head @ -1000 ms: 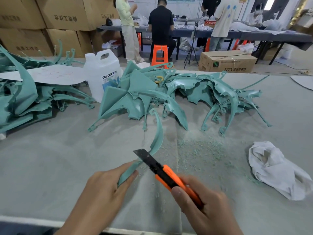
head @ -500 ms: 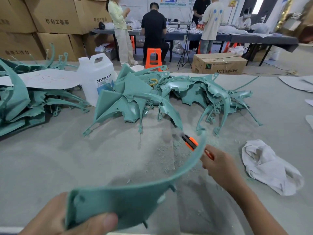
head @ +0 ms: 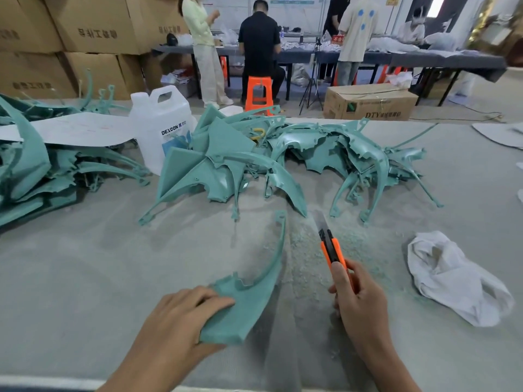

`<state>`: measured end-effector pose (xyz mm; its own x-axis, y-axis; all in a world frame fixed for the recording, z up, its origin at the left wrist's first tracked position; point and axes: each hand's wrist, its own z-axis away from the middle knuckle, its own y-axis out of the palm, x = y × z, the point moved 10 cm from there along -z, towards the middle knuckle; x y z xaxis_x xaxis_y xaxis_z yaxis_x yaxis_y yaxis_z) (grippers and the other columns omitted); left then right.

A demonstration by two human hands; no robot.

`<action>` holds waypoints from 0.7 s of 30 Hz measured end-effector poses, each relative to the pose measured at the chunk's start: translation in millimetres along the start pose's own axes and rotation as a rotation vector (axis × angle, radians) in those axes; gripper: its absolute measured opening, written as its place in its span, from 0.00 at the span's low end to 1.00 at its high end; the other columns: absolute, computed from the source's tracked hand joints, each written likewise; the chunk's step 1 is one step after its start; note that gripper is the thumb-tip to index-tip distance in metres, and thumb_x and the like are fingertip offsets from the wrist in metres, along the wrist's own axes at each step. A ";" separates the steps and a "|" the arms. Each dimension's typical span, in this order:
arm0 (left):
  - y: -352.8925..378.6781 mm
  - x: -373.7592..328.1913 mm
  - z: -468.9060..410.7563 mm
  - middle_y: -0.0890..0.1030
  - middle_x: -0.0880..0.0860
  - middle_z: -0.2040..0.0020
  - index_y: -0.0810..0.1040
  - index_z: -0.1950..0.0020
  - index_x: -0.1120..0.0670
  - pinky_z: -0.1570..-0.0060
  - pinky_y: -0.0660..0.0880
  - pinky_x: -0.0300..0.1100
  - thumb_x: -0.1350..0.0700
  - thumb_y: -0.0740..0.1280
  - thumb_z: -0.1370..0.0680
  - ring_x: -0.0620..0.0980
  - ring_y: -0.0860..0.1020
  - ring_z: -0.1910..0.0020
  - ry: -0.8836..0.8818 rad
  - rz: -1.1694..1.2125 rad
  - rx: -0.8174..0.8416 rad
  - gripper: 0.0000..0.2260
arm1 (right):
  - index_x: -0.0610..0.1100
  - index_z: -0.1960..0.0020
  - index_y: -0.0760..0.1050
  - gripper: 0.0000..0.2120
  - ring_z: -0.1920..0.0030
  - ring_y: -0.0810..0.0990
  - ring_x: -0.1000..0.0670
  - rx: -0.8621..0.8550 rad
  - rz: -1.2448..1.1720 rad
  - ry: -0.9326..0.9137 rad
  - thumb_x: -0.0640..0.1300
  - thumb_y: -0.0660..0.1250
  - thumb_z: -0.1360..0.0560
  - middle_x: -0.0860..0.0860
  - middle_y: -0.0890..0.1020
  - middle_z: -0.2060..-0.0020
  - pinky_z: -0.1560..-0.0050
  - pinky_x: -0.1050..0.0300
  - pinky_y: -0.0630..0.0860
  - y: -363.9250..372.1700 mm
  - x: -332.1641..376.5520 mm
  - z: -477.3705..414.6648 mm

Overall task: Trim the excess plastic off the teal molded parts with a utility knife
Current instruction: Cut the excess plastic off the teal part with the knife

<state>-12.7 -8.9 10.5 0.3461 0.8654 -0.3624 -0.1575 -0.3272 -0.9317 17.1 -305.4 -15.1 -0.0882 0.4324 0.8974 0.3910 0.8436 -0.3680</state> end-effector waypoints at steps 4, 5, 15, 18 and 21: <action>34.0 8.6 2.2 0.43 0.25 0.32 0.47 0.29 0.24 0.30 0.48 0.33 0.16 0.57 0.44 0.29 0.47 0.31 -0.039 -0.086 0.185 0.46 | 0.66 0.48 0.76 0.11 0.74 0.77 0.51 -0.014 0.028 -0.035 0.68 0.59 0.23 0.54 0.82 0.66 0.75 0.53 0.75 -2.6 6.6 2.3; 37.3 7.5 3.0 0.39 0.26 0.32 0.43 0.28 0.24 0.28 0.46 0.35 0.16 0.58 0.45 0.30 0.43 0.30 -0.044 -0.081 0.209 0.49 | 0.66 0.48 0.76 0.10 0.74 0.77 0.52 -0.014 0.035 -0.038 0.68 0.59 0.23 0.55 0.82 0.66 0.75 0.54 0.75 -2.5 7.4 2.7; 46.6 -6.8 -5.2 0.43 0.41 0.20 0.48 0.19 0.37 0.26 0.49 0.43 0.20 0.43 0.32 0.45 0.44 0.23 -0.126 -0.088 -0.047 0.44 | 0.66 0.45 0.76 0.08 0.72 0.79 0.49 0.045 0.047 -0.035 0.55 0.64 0.23 0.48 0.81 0.66 0.71 0.51 0.79 0.5 13.0 12.5; 51.2 -12.4 -20.0 0.46 0.44 0.19 0.53 0.19 0.42 0.25 0.48 0.40 0.25 0.45 0.26 0.46 0.47 0.25 -0.172 -0.056 -0.117 0.39 | 0.70 0.43 0.75 0.15 0.69 0.80 0.55 0.164 0.199 -0.067 0.51 0.68 0.23 0.57 0.82 0.66 0.65 0.55 0.79 8.2 13.1 24.4; 56.4 -22.5 -29.0 0.53 0.46 0.20 0.59 0.20 0.46 0.26 0.48 0.37 0.27 0.48 0.25 0.48 0.52 0.26 -0.180 -0.056 -0.153 0.38 | 0.67 0.41 0.76 0.14 0.66 0.79 0.62 0.285 0.336 -0.101 0.56 0.68 0.25 0.69 0.80 0.63 0.65 0.70 0.72 13.6 22.6 34.2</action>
<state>-2.6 -57.9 -34.5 0.1778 0.9330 -0.3131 0.0037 -0.3188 -0.9478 -11.0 -273.2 -8.2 -0.0935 0.7140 0.6939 0.1468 0.6992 -0.6997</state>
